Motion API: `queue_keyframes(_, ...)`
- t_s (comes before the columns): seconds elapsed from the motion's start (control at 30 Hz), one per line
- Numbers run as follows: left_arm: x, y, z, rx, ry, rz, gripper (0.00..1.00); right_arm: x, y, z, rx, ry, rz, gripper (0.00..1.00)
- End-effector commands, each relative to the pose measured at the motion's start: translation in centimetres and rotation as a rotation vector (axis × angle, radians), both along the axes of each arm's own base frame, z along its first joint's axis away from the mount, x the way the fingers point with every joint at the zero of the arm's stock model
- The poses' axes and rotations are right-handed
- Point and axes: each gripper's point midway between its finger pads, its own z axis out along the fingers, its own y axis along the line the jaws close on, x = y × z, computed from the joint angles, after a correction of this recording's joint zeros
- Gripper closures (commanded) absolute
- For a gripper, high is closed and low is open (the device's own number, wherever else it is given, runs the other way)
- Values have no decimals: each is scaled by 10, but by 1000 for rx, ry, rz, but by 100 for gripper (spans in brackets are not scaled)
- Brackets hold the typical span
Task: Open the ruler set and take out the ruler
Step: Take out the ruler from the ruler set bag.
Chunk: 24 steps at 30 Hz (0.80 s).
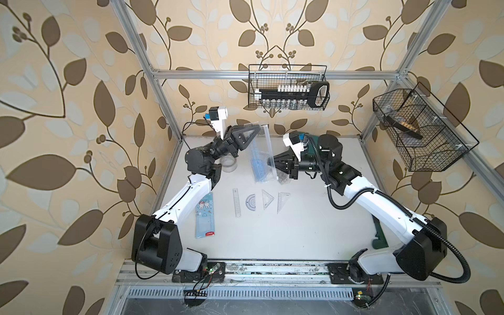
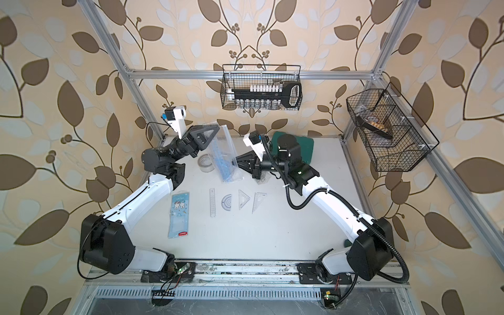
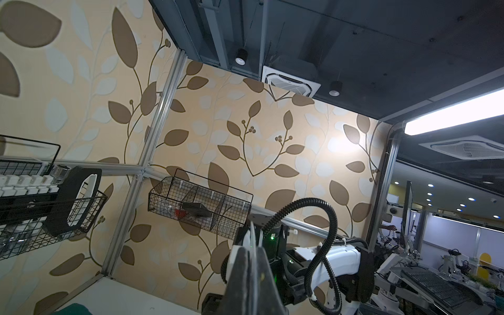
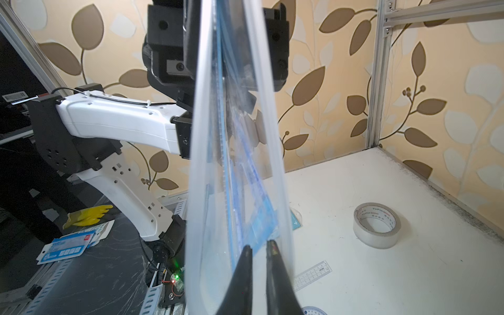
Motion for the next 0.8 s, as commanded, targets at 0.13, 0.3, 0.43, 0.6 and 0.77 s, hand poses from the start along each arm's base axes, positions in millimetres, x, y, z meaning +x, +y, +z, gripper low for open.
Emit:
queue_keyframes(0.13, -17, 2, 22, -46, -87, -23, 100, -5, 5, 29, 68, -65, 39, 87)
queue_keyframes(0.3, -14, 2, 21, -51, -79, -21, 100, -5, 5, 33, 74, -73, 45, 88)
queue_keyframes(0.43, -13, 2, 21, -50, -76, -21, 100, -5, 6, 34, 78, -75, 49, 89)
queue_keyframes(0.6, -12, 1, 20, -50, -75, -23, 100, -4, 8, 36, 84, -74, 60, 89)
queue_keyframes(0.77, -13, 1, 21, -51, -79, -23, 100, -3, 9, 37, 88, -71, 70, 88)
